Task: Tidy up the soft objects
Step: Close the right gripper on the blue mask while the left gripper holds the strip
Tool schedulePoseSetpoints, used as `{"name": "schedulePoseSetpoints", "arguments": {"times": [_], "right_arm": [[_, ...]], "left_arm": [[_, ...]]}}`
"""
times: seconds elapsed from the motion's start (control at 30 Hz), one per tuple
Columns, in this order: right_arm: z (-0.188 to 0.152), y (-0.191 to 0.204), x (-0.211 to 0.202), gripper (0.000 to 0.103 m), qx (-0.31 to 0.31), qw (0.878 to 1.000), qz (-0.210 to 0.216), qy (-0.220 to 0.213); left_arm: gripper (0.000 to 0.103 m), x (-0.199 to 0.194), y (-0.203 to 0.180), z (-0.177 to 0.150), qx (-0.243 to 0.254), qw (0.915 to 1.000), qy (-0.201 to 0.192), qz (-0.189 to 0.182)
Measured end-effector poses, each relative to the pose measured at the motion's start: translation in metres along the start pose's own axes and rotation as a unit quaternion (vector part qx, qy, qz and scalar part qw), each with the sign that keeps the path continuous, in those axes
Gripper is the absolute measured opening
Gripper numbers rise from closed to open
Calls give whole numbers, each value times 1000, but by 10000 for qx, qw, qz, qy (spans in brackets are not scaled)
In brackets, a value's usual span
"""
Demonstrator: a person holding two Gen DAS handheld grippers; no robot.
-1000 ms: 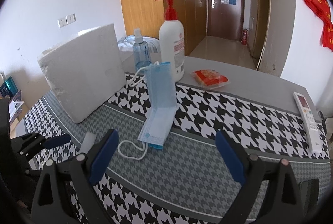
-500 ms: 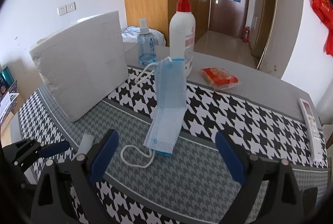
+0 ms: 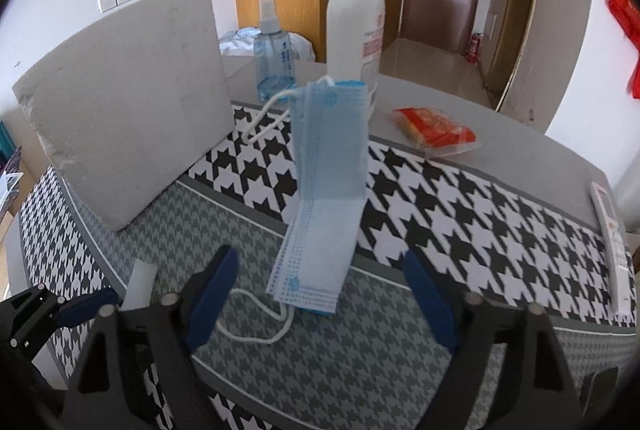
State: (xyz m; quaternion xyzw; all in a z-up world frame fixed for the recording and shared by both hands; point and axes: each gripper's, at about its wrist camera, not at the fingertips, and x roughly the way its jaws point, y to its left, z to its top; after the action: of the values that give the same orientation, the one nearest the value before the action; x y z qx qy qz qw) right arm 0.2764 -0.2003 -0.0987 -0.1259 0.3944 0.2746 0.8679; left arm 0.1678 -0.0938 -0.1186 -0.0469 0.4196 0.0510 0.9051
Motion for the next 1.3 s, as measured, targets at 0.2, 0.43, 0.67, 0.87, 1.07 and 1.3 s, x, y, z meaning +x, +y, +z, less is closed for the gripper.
{"name": "schedulePoseSetpoints", "arguments": {"times": [0.2,0.43,0.67,0.87,1.07,1.3], "right_arm": [[2,1,8,78,-7,10000,-32,72],[2,-1,18,67,-2,9998,11,195],[0,1,34,48,-28,9993,38,363],[-1,2,35,42,-42,9994,8,341],[-1,1,34,38,-42,9994,-23,342],[-4,-7,29,14,-6,9993,-88,374]], "left_arm": [[53,5,-4,3,-74,10000,-2,46],[32,7,-9,4,47,9996,-50,263],[25,-2,-3,-3,55,9997,-203,146],[25,-8,4,-6,-2,9998,-212,52],[24,-13,2,-5,93,9994,-327,38],[24,-20,2,-4,93,9991,-401,49]]}}
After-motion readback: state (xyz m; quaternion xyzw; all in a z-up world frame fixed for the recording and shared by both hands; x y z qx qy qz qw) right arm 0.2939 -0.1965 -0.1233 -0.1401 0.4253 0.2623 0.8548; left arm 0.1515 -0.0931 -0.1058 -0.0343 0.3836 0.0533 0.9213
